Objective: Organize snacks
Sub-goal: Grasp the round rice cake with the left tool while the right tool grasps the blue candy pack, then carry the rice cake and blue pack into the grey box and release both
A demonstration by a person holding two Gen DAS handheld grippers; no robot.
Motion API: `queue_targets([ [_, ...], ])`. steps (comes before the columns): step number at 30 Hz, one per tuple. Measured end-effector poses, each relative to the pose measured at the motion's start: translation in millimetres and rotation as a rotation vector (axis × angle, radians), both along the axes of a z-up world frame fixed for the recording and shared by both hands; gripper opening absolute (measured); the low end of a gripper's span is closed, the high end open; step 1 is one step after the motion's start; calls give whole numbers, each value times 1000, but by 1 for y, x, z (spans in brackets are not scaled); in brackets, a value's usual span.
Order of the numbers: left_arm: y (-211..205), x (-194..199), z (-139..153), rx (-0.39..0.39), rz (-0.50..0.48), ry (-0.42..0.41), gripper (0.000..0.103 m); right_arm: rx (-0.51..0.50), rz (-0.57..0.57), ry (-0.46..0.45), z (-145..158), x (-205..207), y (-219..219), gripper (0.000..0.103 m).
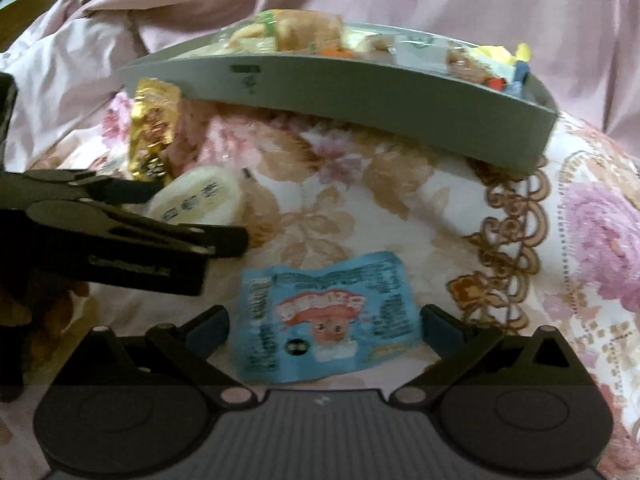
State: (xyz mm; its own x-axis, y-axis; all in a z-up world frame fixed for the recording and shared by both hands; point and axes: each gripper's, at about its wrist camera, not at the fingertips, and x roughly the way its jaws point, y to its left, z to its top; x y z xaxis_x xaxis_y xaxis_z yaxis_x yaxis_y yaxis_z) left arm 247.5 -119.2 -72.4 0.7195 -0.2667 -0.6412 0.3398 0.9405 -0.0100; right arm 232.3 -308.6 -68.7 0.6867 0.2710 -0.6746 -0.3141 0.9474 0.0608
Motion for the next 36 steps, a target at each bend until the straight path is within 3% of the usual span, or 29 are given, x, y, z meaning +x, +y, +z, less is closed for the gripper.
queue_targets([
  [2, -2, -4, 1, 6, -12, -2, 77, -9, 12, -7, -1, -2, 3, 103],
  [6, -4, -11, 4, 20, -28, 9, 77, 0, 24, 1, 1, -3, 4, 99],
  [8, -5, -16, 4, 31, -31, 12, 76, 2, 34, -1, 2, -4, 5, 92],
  [13, -3, -25, 10, 42, -10, 21, 76, -9, 51, -8, 3, -5, 10, 91],
  [20, -5, -36, 31, 75, 12, -38, 76, -63, 83, -50, 6, -13, 17, 90],
  [30, -4, -49, 65, 80, 94, -164, 77, -213, 158, -274, 16, -41, 36, 90],
  [36, 0, -48, 87, 41, 163, -234, 77, -208, 113, -488, 31, -59, 33, 90],
])
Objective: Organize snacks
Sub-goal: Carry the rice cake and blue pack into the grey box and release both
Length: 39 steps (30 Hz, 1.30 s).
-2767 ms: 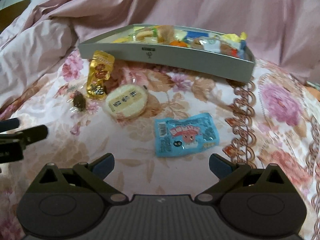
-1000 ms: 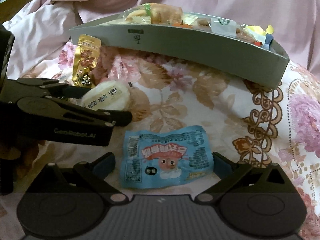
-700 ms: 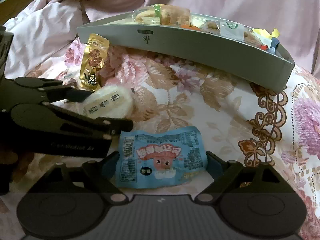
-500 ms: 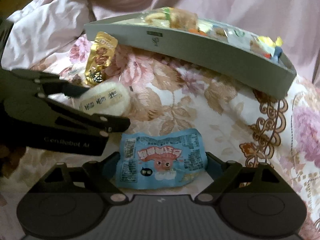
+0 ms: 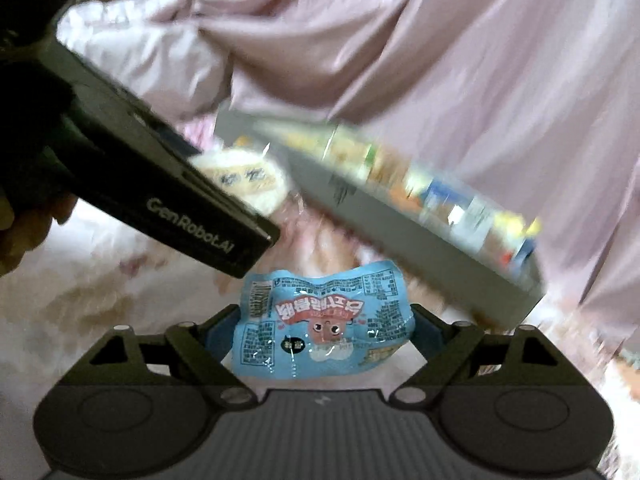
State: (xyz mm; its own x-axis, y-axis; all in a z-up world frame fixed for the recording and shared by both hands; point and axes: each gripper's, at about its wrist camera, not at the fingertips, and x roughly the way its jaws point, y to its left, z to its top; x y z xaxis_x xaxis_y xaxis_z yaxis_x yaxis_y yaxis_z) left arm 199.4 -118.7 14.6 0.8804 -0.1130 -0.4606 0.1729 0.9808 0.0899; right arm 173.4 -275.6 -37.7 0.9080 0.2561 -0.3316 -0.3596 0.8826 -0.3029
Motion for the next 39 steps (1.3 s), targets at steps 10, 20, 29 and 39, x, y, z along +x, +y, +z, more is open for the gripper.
queue_targets([
  [10, -7, 13, 25, 19, 20, -47, 77, 95, -91, -226, 21, -13, -15, 91],
  [20, -12, 52, 45, 26, 56, -109, 77, 217, -231, -364, 33, 21, -24, 91],
  [29, -14, 92, 50, -49, 161, -130, 77, 322, -243, -383, 36, 53, -23, 91],
  [39, -9, 122, 36, -91, 191, -55, 77, 395, -226, -292, 35, 91, -28, 91],
])
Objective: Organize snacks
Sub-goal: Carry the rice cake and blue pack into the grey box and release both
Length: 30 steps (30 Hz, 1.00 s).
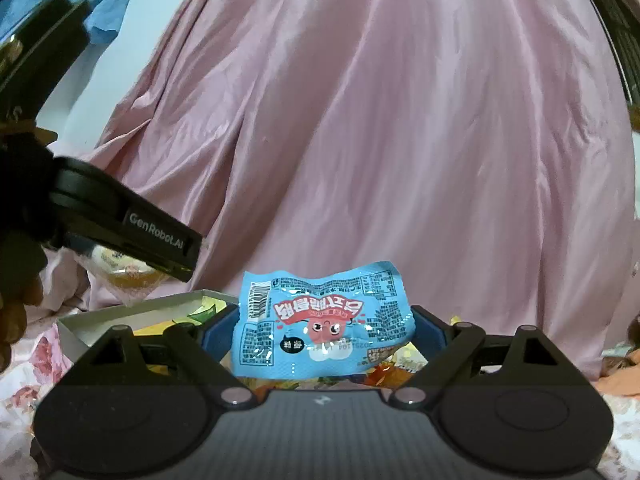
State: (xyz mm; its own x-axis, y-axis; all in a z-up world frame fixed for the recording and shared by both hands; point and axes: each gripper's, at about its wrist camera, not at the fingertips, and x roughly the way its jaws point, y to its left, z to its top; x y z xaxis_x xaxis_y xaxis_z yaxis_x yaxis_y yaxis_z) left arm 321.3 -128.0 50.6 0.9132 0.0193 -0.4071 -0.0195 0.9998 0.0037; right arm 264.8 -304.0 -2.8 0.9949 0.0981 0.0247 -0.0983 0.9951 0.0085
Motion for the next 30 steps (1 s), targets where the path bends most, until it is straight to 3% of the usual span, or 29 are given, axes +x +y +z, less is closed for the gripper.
queue_targets([
  [11, 2, 10, -11, -22, 12, 45, 77, 42, 24, 81, -6, 20, -3, 91],
  [30, 4, 12, -13, -39, 11, 64, 77, 39, 44, 121, -3, 27, 0, 92],
])
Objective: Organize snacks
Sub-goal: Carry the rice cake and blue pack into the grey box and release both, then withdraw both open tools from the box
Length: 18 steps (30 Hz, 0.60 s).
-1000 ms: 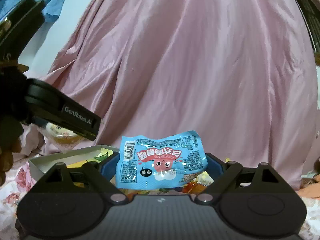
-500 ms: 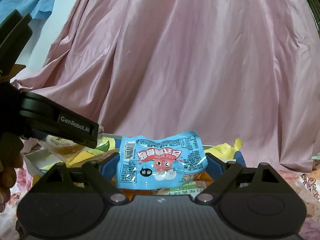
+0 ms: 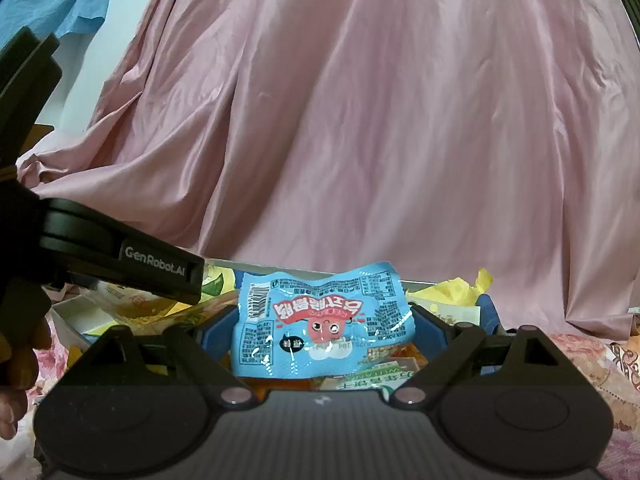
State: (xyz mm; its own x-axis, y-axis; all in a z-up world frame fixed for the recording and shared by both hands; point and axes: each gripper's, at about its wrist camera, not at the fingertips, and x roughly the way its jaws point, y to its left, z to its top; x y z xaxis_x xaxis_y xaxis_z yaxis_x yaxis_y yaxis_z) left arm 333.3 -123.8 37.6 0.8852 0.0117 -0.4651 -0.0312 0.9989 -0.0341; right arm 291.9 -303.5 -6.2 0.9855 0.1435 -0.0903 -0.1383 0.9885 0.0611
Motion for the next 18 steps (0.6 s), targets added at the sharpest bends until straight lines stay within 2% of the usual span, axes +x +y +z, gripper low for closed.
queue_targets([
  [8, 4, -2, 1, -33, 14, -3, 98, 0, 2, 39, 1, 4, -1, 96],
  [13, 4, -7, 3, -32, 22, -18, 102, 5, -7, 39, 2, 4, -2, 101],
  [18, 9, -17, 10, -50, 33, -40, 102, 3, -10, 30, 5, 1, -2, 103],
])
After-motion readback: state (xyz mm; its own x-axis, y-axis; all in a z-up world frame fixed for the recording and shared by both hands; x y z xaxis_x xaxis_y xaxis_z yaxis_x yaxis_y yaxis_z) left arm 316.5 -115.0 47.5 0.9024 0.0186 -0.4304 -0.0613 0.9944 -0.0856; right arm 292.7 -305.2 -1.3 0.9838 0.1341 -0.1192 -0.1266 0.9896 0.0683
